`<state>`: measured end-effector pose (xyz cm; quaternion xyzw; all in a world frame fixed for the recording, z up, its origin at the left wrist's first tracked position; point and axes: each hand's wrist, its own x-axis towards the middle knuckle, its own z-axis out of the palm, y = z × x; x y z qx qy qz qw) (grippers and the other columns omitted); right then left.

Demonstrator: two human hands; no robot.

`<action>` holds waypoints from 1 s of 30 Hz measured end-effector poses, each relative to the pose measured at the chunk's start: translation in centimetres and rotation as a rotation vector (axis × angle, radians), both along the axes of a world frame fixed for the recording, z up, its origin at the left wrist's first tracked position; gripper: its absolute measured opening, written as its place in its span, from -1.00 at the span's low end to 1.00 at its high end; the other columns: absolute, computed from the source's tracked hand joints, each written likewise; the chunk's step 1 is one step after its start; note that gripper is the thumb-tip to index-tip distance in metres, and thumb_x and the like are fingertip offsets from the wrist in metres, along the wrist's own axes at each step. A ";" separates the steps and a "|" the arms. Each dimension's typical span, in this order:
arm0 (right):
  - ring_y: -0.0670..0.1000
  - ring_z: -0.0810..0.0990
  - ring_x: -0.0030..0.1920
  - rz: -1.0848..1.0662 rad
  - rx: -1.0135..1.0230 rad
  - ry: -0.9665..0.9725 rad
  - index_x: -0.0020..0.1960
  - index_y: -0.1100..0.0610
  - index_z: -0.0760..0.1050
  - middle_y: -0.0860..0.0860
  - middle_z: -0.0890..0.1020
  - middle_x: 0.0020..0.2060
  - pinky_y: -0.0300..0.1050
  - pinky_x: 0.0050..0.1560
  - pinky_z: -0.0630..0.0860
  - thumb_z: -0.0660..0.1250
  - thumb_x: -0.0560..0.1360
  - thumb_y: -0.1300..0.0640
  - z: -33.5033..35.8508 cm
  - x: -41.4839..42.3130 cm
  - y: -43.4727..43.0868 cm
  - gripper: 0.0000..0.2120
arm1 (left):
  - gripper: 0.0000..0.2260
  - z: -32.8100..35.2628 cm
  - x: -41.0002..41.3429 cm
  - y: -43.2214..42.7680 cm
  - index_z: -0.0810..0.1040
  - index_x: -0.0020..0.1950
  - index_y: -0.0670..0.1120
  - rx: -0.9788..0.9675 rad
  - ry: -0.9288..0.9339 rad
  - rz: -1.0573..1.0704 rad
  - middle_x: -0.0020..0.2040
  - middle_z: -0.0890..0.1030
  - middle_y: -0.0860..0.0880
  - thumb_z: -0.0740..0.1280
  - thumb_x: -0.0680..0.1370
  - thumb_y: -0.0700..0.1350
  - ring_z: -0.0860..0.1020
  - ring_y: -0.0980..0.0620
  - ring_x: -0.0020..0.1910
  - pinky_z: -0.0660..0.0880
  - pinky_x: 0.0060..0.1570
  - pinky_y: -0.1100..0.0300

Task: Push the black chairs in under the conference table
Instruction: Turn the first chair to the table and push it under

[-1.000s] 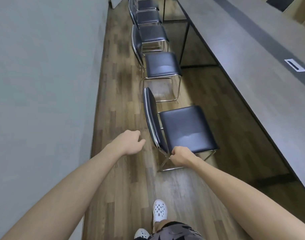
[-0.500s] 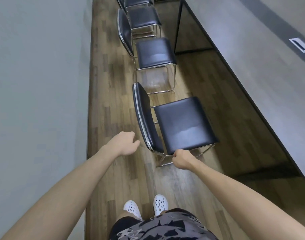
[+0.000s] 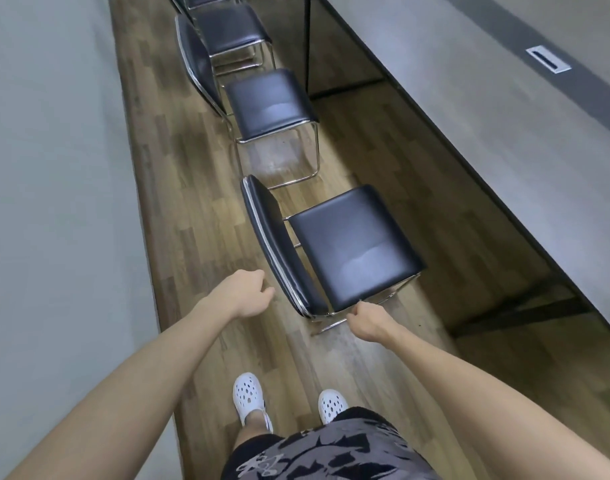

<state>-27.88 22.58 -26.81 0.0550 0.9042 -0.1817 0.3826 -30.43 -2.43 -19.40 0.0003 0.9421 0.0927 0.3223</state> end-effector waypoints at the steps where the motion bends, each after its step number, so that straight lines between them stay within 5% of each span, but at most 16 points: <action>1: 0.22 0.46 0.28 -0.012 0.012 -0.007 0.21 0.31 0.49 0.22 0.53 0.25 -0.09 0.20 0.39 0.04 0.61 0.11 0.1 0.0 -0.6 -0.62 | -0.60 -0.1 -0.4 -0.7 0.42 0.33 -0.13 -0.006 -0.011 -0.019 0.26 0.53 -0.18 0.11 0.63 0.09 0.53 -0.16 0.16 0.46 0.06 0.07; 6: 0.21 0.51 0.25 -0.107 0.029 -0.049 0.22 0.32 0.49 0.20 0.55 0.23 -0.03 0.21 0.46 -0.02 0.63 0.13 0.4 -0.1 -3.6 -0.59 | -0.59 -0.5 -2.3 -3.7 0.43 0.33 -0.14 -0.015 -0.024 -0.095 0.27 0.53 -0.19 0.12 0.62 0.10 0.52 -0.18 0.20 0.48 0.12 0.04; 9: 0.23 0.62 -0.02 -0.210 0.012 -0.078 0.02 0.31 0.51 0.20 0.59 -0.01 -0.01 -0.02 0.60 0.01 0.58 0.12 0.3 -0.2 -5.6 -0.64 | -0.62 -0.4 -3.6 -5.3 0.44 0.29 -0.15 -0.006 -0.012 -0.156 0.26 0.53 -0.21 0.12 0.62 0.08 0.52 -0.19 0.19 0.48 0.12 0.04; 14: 0.14 0.48 -0.09 -0.356 0.015 -0.017 -0.18 0.18 0.39 0.12 0.50 -0.18 -0.08 -0.05 0.44 0.08 0.53 0.05 0.4 0.2 -9.3 -0.76 | -0.63 -1.1 -5.1 -7.7 0.44 0.26 -0.14 0.015 -0.019 -0.269 0.22 0.54 -0.20 0.12 0.62 0.08 0.53 -0.19 0.13 0.47 0.04 0.06; 18: 0.17 0.57 0.08 -0.418 0.021 -0.024 -0.07 0.19 0.51 0.15 0.62 -0.05 -0.12 0.02 0.46 0.10 0.55 0.02 0.1 0.8 -10.5 -0.70 | -0.65 -1.6 -6.4 -8.4 0.44 0.23 -0.15 0.008 -0.015 -0.329 0.21 0.54 -0.21 0.13 0.62 0.08 0.53 -0.21 0.12 0.47 0.03 0.05; 22: 0.18 0.57 0.05 -0.465 0.007 -0.020 -0.10 0.18 0.52 0.15 0.64 -0.02 -0.12 -0.02 0.45 0.11 0.53 0.08 0.2 1.1 -10.9 -0.74 | -0.73 -2.6 -7.8 -8.4 0.41 0.09 -0.12 0.014 -0.005 -0.392 0.15 0.56 -0.20 0.15 0.60 0.08 0.54 -0.19 0.08 0.44 -0.04 0.07; 30: 0.23 0.53 0.16 -0.538 -0.003 -0.005 0.12 0.25 0.46 0.22 0.57 0.15 -0.06 0.03 0.45 0.11 0.51 0.05 -0.8 -1.2 -10.6 -0.67 | -0.59 -3.8 -11.4 -6.9 0.42 0.29 -0.10 0.057 0.106 -0.537 0.26 0.51 -0.06 0.30 0.51 0.06 0.51 -0.10 0.23 0.48 0.19 0.00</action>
